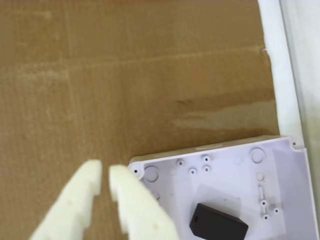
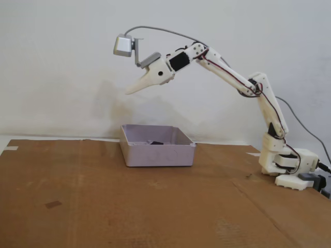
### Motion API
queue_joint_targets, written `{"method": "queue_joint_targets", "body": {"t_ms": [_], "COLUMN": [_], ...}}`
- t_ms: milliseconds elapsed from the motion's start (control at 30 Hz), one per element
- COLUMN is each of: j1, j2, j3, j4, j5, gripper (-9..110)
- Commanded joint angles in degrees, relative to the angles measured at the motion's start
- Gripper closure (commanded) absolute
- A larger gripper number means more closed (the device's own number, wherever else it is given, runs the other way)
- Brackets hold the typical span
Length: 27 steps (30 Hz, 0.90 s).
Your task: Grasp a block and put it in the box.
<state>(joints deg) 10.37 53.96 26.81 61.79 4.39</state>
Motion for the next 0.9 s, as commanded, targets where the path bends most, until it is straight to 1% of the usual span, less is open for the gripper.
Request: {"method": "queue_joint_targets", "body": {"t_ms": [0,167,867], "j1": [-0.7,-0.44,-1.85], "j2": [12.13,17.14,46.85], "j3": [-6.5,-1.32,40.61], "j4": [-0.18,-0.18,-0.88], "j5": [-0.18,-0.09,0.26], "gripper": [101,101,101]}}
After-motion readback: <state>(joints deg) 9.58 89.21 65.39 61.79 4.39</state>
